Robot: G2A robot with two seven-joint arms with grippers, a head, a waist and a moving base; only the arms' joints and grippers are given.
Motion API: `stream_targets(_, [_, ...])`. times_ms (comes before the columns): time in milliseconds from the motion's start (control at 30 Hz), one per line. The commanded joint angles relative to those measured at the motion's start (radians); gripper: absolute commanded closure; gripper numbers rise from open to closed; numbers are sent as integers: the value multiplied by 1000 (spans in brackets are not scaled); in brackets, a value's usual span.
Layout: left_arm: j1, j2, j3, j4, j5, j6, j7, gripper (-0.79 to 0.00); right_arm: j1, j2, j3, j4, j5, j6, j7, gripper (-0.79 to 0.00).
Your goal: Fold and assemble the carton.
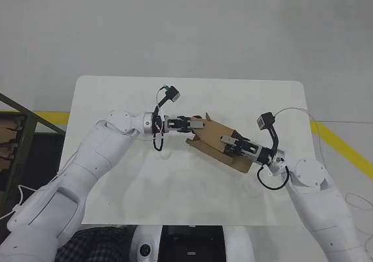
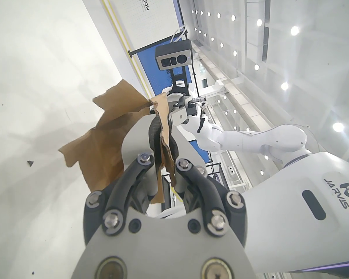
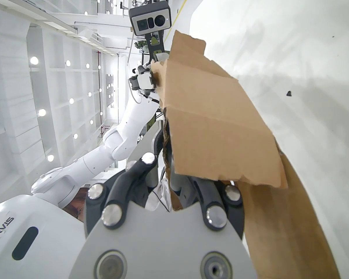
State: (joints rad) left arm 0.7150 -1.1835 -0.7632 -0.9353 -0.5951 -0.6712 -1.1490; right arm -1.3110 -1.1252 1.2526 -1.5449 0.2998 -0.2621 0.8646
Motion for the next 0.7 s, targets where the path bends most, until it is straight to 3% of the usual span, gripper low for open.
stream_targets(0, [0, 1, 0, 1, -4, -1, 1, -256, 1, 0, -1, 2, 5, -3, -4, 0])
stream_targets(33, [0, 1, -1, 2, -6, -3, 3, -372, 1, 0, 0, 4, 7, -4, -6, 0])
stream_targets(67, [1, 1, -3, 1, -13, -6, 6, -708, 1, 0, 2, 4, 9, -6, -8, 0])
stream_targets(100, [2, 1, -5, 0, -19, -9, 9, -785, 1, 0, 4, 5, 10, -7, -10, 0])
stream_targets(667, [32, 14, -38, -113, -144, 9, -9, -785, 16, -2, -23, 14, -40, 8, -59, 0])
